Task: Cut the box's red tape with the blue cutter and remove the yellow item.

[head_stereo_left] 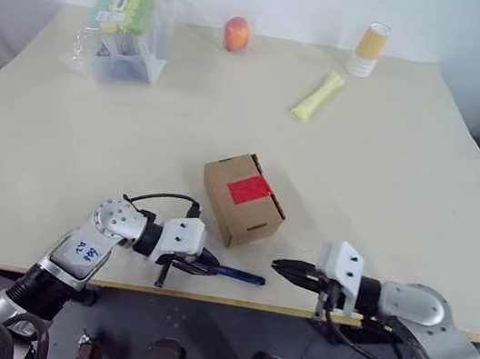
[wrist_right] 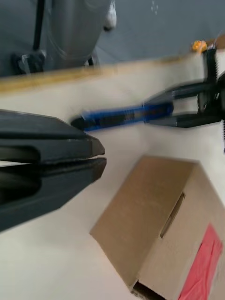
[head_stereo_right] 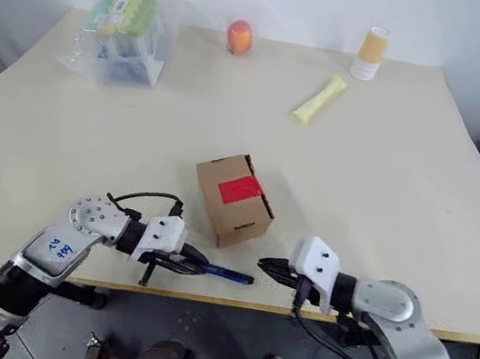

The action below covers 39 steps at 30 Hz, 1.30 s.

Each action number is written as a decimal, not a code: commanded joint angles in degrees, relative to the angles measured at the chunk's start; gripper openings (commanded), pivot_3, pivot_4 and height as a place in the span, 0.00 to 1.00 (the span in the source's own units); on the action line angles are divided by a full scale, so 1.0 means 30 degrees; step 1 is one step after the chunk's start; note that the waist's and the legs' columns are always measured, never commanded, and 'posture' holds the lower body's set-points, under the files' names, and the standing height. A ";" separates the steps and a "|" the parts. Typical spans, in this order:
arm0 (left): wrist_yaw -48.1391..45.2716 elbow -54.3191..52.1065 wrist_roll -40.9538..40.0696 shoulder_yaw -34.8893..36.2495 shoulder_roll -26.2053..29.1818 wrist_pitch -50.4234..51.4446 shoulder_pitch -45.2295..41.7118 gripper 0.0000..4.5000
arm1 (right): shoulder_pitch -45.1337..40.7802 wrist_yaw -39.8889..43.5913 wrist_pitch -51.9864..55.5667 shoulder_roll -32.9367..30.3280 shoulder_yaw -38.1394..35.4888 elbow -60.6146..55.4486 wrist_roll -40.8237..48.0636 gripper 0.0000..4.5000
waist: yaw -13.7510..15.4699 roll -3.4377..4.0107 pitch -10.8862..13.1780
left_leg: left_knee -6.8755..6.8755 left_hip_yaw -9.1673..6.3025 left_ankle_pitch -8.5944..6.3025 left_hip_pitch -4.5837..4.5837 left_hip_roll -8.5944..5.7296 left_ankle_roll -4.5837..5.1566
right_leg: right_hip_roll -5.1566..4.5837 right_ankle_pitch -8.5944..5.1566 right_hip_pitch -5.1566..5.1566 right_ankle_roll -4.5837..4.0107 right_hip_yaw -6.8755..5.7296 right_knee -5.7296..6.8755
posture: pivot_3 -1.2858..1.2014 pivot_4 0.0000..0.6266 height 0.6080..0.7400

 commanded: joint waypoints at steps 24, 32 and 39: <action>0.1623 -0.1005 0.1194 -0.1312 -0.0291 0.2273 -0.0241 0.10 | -0.1103 0.2051 -0.1364 0.0500 0.1048 0.2278 -0.0871 0.01 | 0.0348 -0.0003 -0.0001 | 0.0023 -0.0001 0.0007 -0.0010 -0.0001 0.0001 | 0.0002 0.0002 0.0005 0.0001 0.0002 -0.0001 | 0.52 0.24 1.00; 0.1600 -0.0918 0.1278 -0.1390 -0.0192 0.2079 -0.0200 0.10 | -0.1008 0.2200 -0.0937 0.0325 -0.0037 0.2625 -0.0301 0.01 | 0.0268 -0.0003 -0.0001 | 0.0023 0.0001 0.0007 -0.0004 0.0001 0.0001 | 0.0004 0.0002 0.0003 0.0002 0.0002 0.0006 | 0.52 0.24 1.00; 0.1704 -0.0725 0.1391 -0.1520 -0.0315 0.2077 -0.0484 0.10 | -0.1341 0.2369 -0.1030 0.0740 0.0895 0.2821 -0.0761 0.01 | 0.0305 -0.0003 0.0000 | 0.0023 -0.0001 0.0007 -0.0010 0.0000 0.0000 | 0.0003 0.0002 0.0003 0.0002 0.0001 0.0000 | 0.52 0.24 1.00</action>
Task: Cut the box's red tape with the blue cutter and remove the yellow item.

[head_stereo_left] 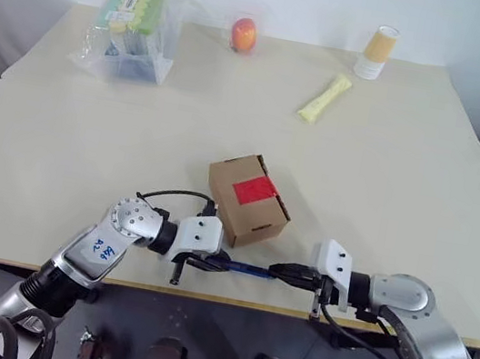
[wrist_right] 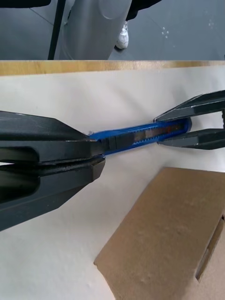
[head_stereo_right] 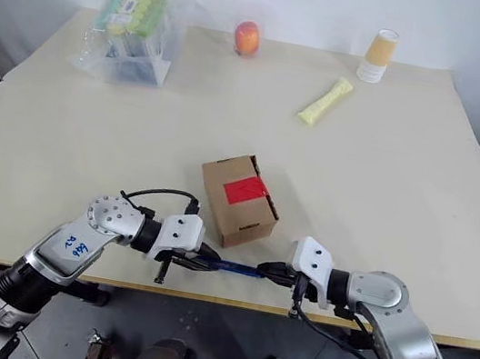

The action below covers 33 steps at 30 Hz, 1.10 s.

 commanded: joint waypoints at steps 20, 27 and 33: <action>0.0594 -0.0218 0.0656 -0.0550 0.0438 0.0560 0.0623 0.10 | -0.1389 -0.0109 0.0715 0.2194 0.2193 0.0144 -0.0694 0.01 | -0.0107 -0.0001 -0.0002 | -0.0001 -0.0002 0.0000 0.0004 0.0002 -0.0001 | 0.0002 0.0000 -0.0005 0.0000 0.0001 0.0011 | 0.52 0.24 1.00; 0.1026 -0.0319 -0.0235 0.2150 0.1061 -0.4319 0.2565 0.10 | 0.0746 -0.0815 0.6341 0.1027 -0.3094 -0.4326 0.6962 0.05 | -0.0180 -0.0006 0.0004 | -0.0017 -0.0008 -0.0003 -0.0005 0.0008 -0.0005 | 0.0002 0.0000 -0.0021 0.0000 -0.0009 0.0009 | 0.52 0.24 1.00; 0.1036 -0.0124 -0.0828 0.4689 0.1306 -1.3036 0.4481 0.10 | 0.2105 -0.6778 1.3846 -0.1212 -0.8271 -0.6258 1.6752 0.46 | -0.0410 -0.0010 0.0035 | -0.0034 -0.0021 -0.0010 -0.0015 0.0022 -0.0010 | -0.0002 0.0004 -0.0026 -0.0010 -0.0026 -0.0003 | 0.52 0.24 1.00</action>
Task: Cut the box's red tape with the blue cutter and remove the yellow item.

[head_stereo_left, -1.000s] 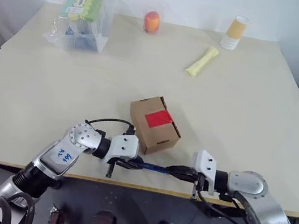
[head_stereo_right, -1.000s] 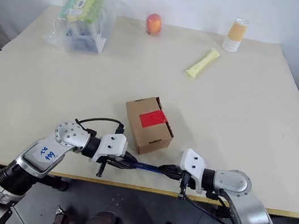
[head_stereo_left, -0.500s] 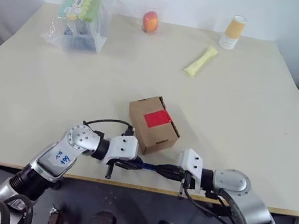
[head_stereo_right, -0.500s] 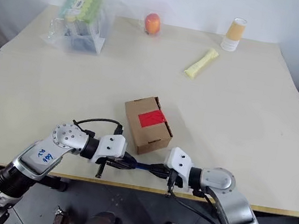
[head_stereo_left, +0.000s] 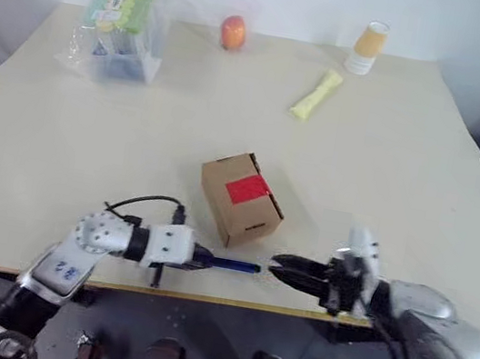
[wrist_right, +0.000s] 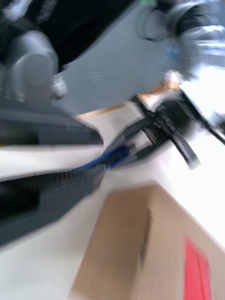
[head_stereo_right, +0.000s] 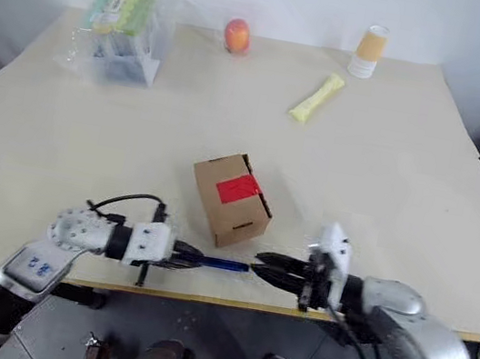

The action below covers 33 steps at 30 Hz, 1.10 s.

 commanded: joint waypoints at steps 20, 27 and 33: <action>0.1850 -0.1332 0.1298 -0.0690 -0.1424 -0.2177 -0.1801 0.10 | -0.4356 -1.6079 0.3740 0.1541 0.4252 0.2160 1.3806 1.00 | -0.0069 -0.0020 0.0010 | -0.0006 0.0004 -0.0002 -0.0026 -0.0003 0.0005 | 0.0001 0.0008 -0.0020 0.0001 -0.0013 -0.0010 | 0.52 0.24 1.00; 0.1872 -0.2036 0.1255 -0.0828 -0.1247 -0.1542 -0.1289 0.10 | -0.4616 -1.6355 0.3128 0.2274 0.4195 0.2364 1.3394 1.00 | -0.0077 -0.0019 0.0010 | -0.0008 0.0004 -0.0003 -0.0033 0.0000 0.0006 | 0.0002 0.0008 -0.0026 0.0003 -0.0019 -0.0011 | 0.52 0.24 1.00; 0.1960 -0.2206 0.1262 -0.0722 -0.1176 -0.1267 -0.1115 0.10 | -0.4282 -1.6418 0.2704 0.2010 0.3406 0.2547 1.3692 1.00 | -0.0068 -0.0019 0.0010 | -0.0008 0.0003 -0.0004 -0.0033 0.0000 0.0007 | 0.0002 0.0008 -0.0028 0.0003 -0.0018 -0.0010 | 0.52 0.24 1.00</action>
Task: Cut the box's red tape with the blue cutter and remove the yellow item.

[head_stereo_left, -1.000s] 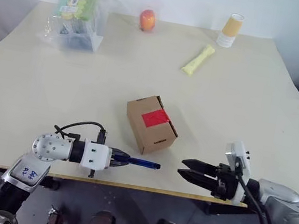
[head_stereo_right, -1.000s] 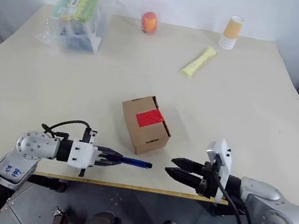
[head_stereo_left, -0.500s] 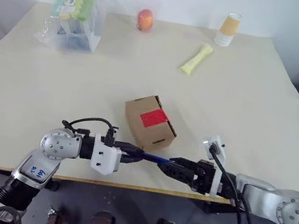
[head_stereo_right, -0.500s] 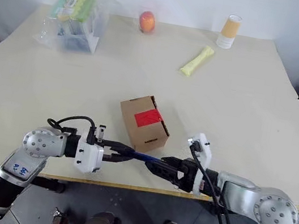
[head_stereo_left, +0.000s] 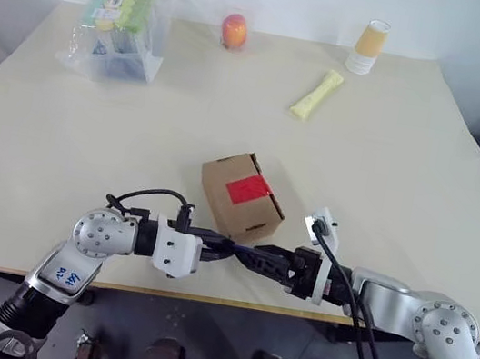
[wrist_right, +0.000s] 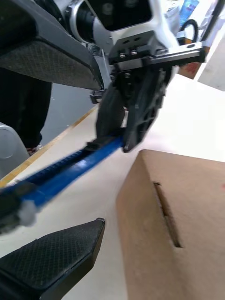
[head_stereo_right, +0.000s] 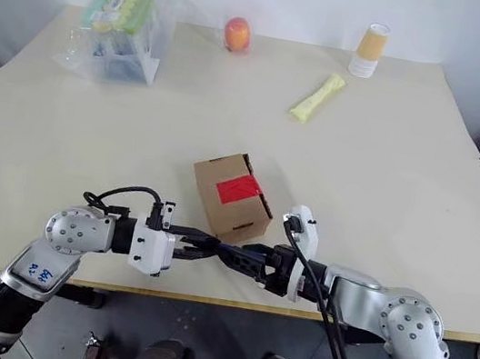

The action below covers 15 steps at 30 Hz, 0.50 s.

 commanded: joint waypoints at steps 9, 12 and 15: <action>0.0511 -0.0564 0.0114 0.0127 0.0107 0.0520 0.0003 0.10 | 0.1023 0.0056 -0.0710 -0.0220 -0.1269 -0.0305 0.0682 0.63 | -0.0002 0.0000 0.0000 | -0.0001 0.0001 -0.0001 -0.0001 0.0000 0.0001 | -0.0001 0.0000 -0.0001 0.0000 0.0001 0.0000 | 0.52 0.24 1.00; 0.0508 -0.0531 0.0115 0.0062 0.0126 0.0448 -0.0023 0.10 | 0.1295 0.0200 -0.0610 -0.0455 -0.1366 -0.0449 0.0900 0.39 | -0.0007 0.0000 0.0000 | -0.0002 0.0002 -0.0001 0.0001 0.0000 0.0001 | 0.0000 0.0000 -0.0001 0.0000 0.0001 0.0000 | 0.52 0.24 1.00; 0.0461 -0.0569 0.0106 -0.0044 0.0110 0.0420 -0.0005 0.10 | 0.1383 0.0264 -0.0633 -0.0566 -0.1345 -0.0419 0.0897 0.23 | -0.0004 0.0000 0.0000 | -0.0002 0.0001 -0.0001 0.0000 0.0000 0.0002 | 0.0000 0.0000 -0.0001 0.0000 0.0001 0.0000 | 0.52 0.24 1.00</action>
